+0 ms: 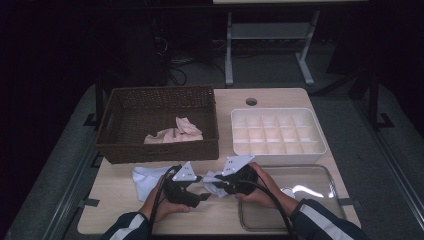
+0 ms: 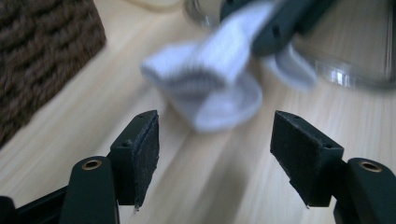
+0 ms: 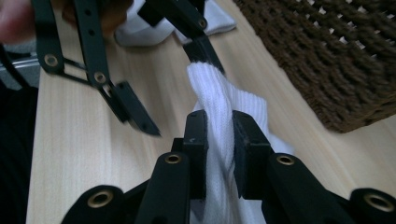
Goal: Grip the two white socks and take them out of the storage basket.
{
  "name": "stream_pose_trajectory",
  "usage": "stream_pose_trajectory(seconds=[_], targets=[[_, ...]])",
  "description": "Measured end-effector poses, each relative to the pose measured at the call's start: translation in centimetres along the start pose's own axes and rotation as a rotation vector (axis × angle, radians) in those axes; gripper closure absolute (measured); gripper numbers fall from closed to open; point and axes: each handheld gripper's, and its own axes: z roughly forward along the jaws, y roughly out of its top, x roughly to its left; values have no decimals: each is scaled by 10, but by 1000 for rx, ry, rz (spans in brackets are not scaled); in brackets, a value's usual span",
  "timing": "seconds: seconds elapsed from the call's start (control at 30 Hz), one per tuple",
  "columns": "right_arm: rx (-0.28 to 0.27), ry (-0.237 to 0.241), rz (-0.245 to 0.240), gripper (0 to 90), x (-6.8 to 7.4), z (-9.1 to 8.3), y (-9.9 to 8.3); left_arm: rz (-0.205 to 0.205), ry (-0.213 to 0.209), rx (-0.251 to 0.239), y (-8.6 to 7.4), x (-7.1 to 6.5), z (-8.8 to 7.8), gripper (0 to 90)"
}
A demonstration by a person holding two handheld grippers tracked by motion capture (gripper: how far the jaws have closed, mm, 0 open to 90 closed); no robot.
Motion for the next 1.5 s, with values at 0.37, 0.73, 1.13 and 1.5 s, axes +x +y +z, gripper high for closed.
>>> stream_pose_trajectory(seconds=[0.37, 0.73, 1.13, 1.5], targets=[[-110, 0, 16, 804, 2, -17, 4, 46, 132, 31, 0, 3, 9, 747], [-169, -73, 107, 794, -14, -29, 0, 141, 364, -31, -1, 5, -61, 857], [32, -184, 159, 587, -27, 2, -15, 201, 200, 92, -19, -26, -53, 719], [15, -176, 154, 618, -27, -18, -17, 97, 162, 69, -33, -22, -74, 546]])
